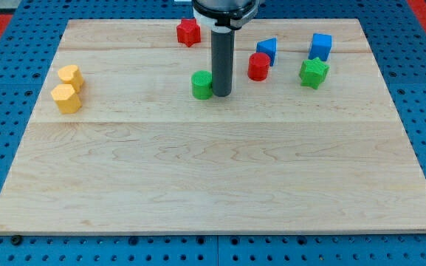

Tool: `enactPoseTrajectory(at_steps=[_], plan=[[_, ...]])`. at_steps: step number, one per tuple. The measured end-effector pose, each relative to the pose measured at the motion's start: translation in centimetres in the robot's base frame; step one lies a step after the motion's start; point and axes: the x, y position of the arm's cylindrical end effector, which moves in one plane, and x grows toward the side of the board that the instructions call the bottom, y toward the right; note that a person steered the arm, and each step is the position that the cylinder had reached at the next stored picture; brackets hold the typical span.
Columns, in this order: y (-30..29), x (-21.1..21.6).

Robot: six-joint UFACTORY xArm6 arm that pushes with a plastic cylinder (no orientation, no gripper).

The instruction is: Push the green circle to the yellow heart

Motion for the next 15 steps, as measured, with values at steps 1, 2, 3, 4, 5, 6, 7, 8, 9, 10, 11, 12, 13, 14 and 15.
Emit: enactPoseTrajectory(at_steps=[1,2,3,4,5,6,7,8,9,10,11,12,13,14,15], plan=[[-1.5,-0.4],[-1.5,-1.6],[-2.4,-2.5],[-4.8,-2.5],[-7.6,-2.5],[-9.2,-2.5],[-8.4,-3.0],[-9.4,-3.1],[-12.6,-3.1],[-15.5,-3.1],[-15.4,-2.8],[-13.9,-1.6],[-14.6,-0.6],[-17.6,-0.6],[-18.7,-0.6]])
